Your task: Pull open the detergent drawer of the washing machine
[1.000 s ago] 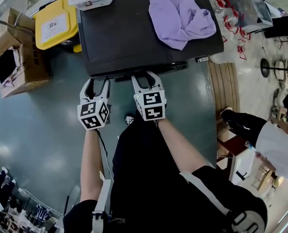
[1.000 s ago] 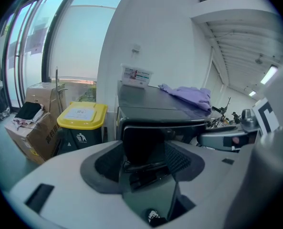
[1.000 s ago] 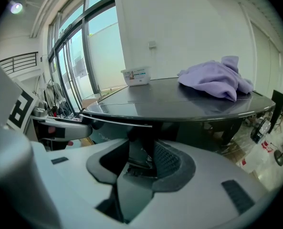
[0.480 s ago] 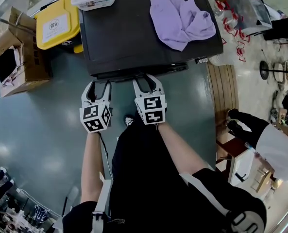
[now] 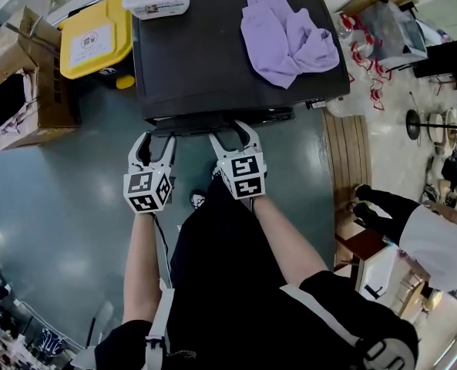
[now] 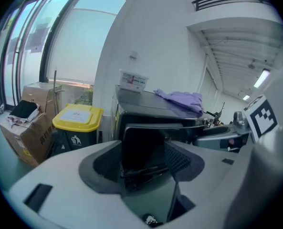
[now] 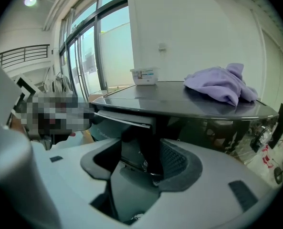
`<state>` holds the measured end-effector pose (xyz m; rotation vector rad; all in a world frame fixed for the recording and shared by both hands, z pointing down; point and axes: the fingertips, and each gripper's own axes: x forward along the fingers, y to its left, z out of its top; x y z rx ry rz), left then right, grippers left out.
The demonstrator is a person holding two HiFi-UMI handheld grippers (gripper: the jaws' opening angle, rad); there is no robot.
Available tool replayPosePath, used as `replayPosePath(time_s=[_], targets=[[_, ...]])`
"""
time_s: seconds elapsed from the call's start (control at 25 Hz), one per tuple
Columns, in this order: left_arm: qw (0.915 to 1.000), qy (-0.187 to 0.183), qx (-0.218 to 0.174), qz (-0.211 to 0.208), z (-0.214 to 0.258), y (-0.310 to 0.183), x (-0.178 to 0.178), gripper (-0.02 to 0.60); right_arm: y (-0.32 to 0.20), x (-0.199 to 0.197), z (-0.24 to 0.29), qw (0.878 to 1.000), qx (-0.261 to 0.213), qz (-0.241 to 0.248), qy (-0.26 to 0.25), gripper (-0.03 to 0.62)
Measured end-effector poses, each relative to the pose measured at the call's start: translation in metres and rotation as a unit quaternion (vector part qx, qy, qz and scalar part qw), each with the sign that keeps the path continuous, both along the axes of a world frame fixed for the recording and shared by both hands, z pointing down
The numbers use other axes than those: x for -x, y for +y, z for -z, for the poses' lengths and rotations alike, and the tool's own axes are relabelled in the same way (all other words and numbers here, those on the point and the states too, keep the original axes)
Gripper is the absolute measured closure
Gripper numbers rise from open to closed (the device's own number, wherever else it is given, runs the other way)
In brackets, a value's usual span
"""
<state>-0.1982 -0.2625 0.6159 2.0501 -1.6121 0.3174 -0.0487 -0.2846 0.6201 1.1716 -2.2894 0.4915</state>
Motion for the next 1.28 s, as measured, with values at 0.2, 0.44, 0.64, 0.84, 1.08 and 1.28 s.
replayPosePath(time_s=[0.2, 0.44, 0.64, 0.84, 1.08, 1.28], targets=[[0.9993, -0.013, -0.022, -0.028, -0.002, -0.003, -0.001, 0.313, -0.001, 0.006, 0.001, 0.999, -0.004, 0.039, -0.013, 0.336], [0.9972, -0.013, -0.020, -0.071, -0.006, -0.005, -0.006, 0.311, 0.001, 0.010, 0.003, 0.998, -0.004, 0.070, -0.011, 0.391], [0.9982, -0.009, -0.008, -0.058, -0.005, -0.004, -0.003, 0.310, 0.001, 0.010, 0.003, 0.998, 0.000, 0.054, -0.015, 0.401], [0.9988, -0.009, 0.000, -0.047, -0.004, -0.001, -0.004, 0.310, 0.004, 0.008, 0.006, 0.999, 0.000, 0.043, -0.019, 0.405], [0.9989, -0.012, 0.001, -0.045, -0.003, 0.010, -0.005, 0.310, 0.015, 0.006, 0.007, 0.999, 0.001, 0.039, -0.018, 0.408], [0.9988, -0.017, -0.001, -0.045, -0.004, 0.020, -0.010, 0.310, 0.026, 0.001, 0.005, 0.999, 0.004, 0.035, -0.016, 0.408]])
